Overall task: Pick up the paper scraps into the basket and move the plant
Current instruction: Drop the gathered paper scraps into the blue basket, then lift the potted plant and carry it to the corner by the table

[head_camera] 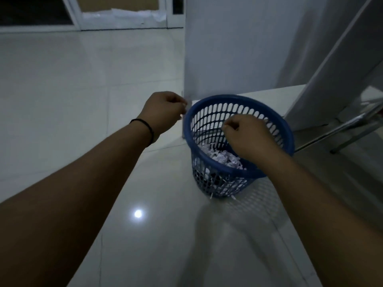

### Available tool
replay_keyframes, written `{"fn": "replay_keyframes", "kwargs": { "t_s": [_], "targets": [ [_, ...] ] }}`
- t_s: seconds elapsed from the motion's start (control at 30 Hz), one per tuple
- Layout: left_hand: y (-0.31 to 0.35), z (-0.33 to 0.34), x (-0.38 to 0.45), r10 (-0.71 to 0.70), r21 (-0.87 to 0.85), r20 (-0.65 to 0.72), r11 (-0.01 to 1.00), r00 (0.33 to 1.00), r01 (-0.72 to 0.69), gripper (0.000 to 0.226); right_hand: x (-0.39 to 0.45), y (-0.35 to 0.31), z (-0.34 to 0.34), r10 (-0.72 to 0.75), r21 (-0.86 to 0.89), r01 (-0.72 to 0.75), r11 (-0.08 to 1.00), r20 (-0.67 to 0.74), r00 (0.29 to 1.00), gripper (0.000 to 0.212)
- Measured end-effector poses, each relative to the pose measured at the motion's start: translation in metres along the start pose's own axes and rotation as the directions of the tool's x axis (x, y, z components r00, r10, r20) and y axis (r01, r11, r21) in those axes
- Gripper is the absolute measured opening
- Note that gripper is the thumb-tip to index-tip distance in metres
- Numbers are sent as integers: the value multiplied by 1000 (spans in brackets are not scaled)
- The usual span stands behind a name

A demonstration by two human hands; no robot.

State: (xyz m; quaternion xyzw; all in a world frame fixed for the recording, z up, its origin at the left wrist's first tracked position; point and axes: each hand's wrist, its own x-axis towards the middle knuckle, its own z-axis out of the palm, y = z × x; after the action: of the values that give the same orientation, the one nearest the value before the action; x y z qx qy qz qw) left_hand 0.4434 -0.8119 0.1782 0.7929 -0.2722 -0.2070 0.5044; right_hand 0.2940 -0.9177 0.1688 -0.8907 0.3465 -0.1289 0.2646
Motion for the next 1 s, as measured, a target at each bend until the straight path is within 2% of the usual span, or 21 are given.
{"fn": "replay_keyframes", "kwargs": {
  "t_s": [0.17, 0.23, 0.37, 0.47, 0.63, 0.67, 0.73, 0.8, 0.87, 0.93, 1.0],
  "targets": [
    [-32, -24, -57, -74, 33, -136, 996, 988, 79, 16, -28, -30, 32, -259, 65, 259, 964, -6, 966, 26],
    [-44, -44, -85, -134, 63, -191, 987, 972, 149, 15, -43, -46, 50, -305, 124, 300, 946, 20, 952, 25],
    [-63, -101, -163, -243, 107, -324, 951, 914, 291, 18, -85, -88, 94, -384, 214, 346, 914, 177, 906, 25],
    [-71, -146, -235, -303, 101, -457, 917, 837, 387, 19, -129, -128, 122, -432, 274, 356, 893, 305, 849, 23],
    [-92, -211, -349, -378, -7, -658, 868, 651, 497, 18, -211, -167, 167, -458, 324, 331, 886, 508, 729, 23],
    [-102, -221, -365, -389, -39, -694, 860, 605, 509, 19, -224, -170, 178, -452, 320, 324, 891, 544, 707, 24],
    [-134, -234, -401, -428, -145, -779, 834, 458, 532, 19, -252, -173, 208, -434, 299, 315, 901, 620, 653, 25],
    [-175, -240, -435, -475, -280, -840, 795, 263, 538, 21, -277, -172, 240, -385, 274, 271, 923, 681, 622, 25],
    [-220, -237, -467, -537, -420, -840, 740, 85, 526, 20, -299, -169, 271, -300, 227, 196, 954, 740, 602, 22],
    [-257, -226, -491, -605, -542, -795, 673, -47, 503, 19, -314, -161, 298, -197, 162, 113, 980, 776, 599, 20],
    [-287, -215, -506, -654, -625, -746, 623, -126, 470, 17, -327, -151, 321, -112, 107, 42, 993, 813, 571, 20]
  ]
}}
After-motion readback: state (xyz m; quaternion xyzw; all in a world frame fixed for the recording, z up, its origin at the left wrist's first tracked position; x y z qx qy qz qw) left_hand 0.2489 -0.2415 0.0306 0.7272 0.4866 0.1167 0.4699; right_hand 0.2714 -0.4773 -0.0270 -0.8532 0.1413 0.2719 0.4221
